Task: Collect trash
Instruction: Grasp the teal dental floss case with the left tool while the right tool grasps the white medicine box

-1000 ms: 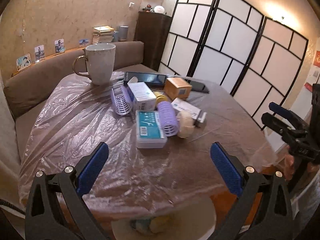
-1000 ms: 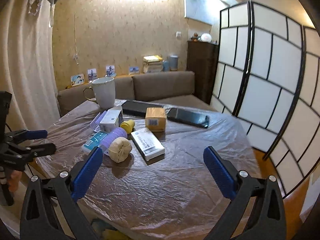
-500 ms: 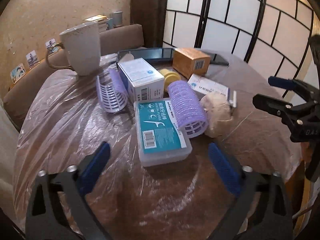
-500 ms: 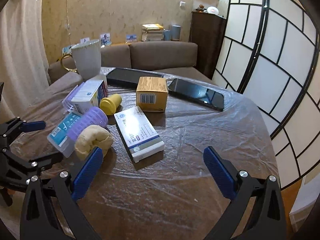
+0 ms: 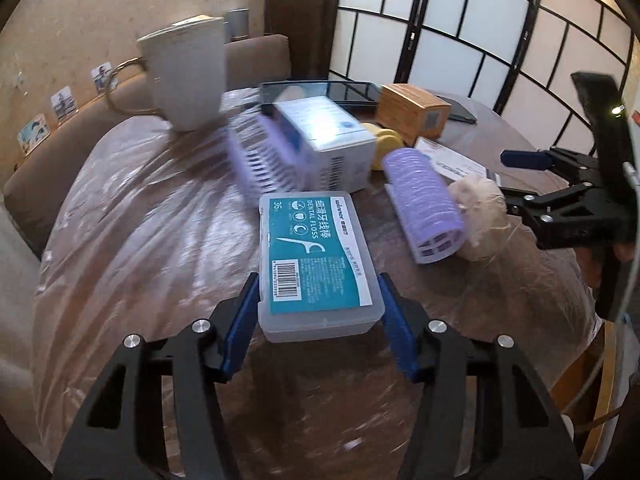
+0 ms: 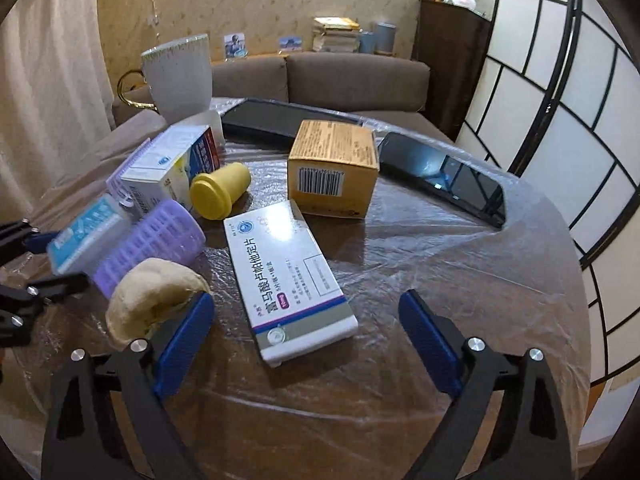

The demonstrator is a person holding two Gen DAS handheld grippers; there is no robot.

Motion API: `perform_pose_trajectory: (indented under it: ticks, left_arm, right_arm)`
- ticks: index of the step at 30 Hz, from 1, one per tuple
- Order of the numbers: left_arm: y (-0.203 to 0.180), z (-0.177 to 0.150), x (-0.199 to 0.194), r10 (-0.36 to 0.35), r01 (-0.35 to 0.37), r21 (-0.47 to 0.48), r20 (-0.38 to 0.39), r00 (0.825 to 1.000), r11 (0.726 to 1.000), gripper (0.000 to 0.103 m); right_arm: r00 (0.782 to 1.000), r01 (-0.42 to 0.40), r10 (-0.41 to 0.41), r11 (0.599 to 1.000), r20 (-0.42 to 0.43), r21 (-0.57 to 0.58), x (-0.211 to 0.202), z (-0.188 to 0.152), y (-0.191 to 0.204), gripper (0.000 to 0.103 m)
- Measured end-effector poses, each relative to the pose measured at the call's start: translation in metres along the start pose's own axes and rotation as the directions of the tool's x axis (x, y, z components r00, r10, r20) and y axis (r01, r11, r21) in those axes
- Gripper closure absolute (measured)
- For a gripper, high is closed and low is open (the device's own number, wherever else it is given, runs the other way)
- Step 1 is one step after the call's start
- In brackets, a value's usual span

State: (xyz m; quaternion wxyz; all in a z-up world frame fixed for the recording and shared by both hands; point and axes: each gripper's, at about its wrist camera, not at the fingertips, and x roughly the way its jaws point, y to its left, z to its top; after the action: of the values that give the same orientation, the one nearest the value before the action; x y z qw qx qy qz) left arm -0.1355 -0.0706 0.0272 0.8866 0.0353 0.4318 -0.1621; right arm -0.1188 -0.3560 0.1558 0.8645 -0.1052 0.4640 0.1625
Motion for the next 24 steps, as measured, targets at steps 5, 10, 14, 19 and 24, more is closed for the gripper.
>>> perform_pose_trajectory:
  ticks: [5, 10, 14, 19, 24]
  left_arm:
    - [0.011, 0.001, -0.004, -0.014, 0.014, -0.021, 0.005, 1.000, 1.000, 0.019]
    - [0.015, 0.008, -0.003, -0.029, 0.032, -0.067, 0.039, 0.999, 0.997, 0.017]
    - [0.010, 0.012, 0.005, 0.012, -0.011, -0.033, 0.035, 0.999, 0.999, 0.017]
    - [0.008, 0.015, 0.010, 0.027, -0.027, -0.017, 0.029, 0.999, 0.999, 0.027]
    - [0.007, 0.015, 0.014, 0.025, -0.024, -0.022, 0.013, 1.000, 0.999, 0.037]
  right_arm:
    - [1.000, -0.016, 0.016, 1.000, -0.022, -0.006, 0.013, 0.006, 0.000, 0.011]
    - [0.999, -0.026, 0.025, 1.000, -0.034, -0.017, 0.022, 0.009, -0.001, 0.012]
    - [0.999, -0.032, 0.032, 0.999, -0.039, -0.013, 0.026, 0.012, -0.005, 0.017]
    - [0.999, -0.035, 0.035, 0.999, -0.039, -0.009, 0.030, 0.018, -0.005, 0.017]
    - [0.998, -0.049, 0.048, 0.999, -0.040, -0.024, 0.032, 0.022, 0.001, 0.025]
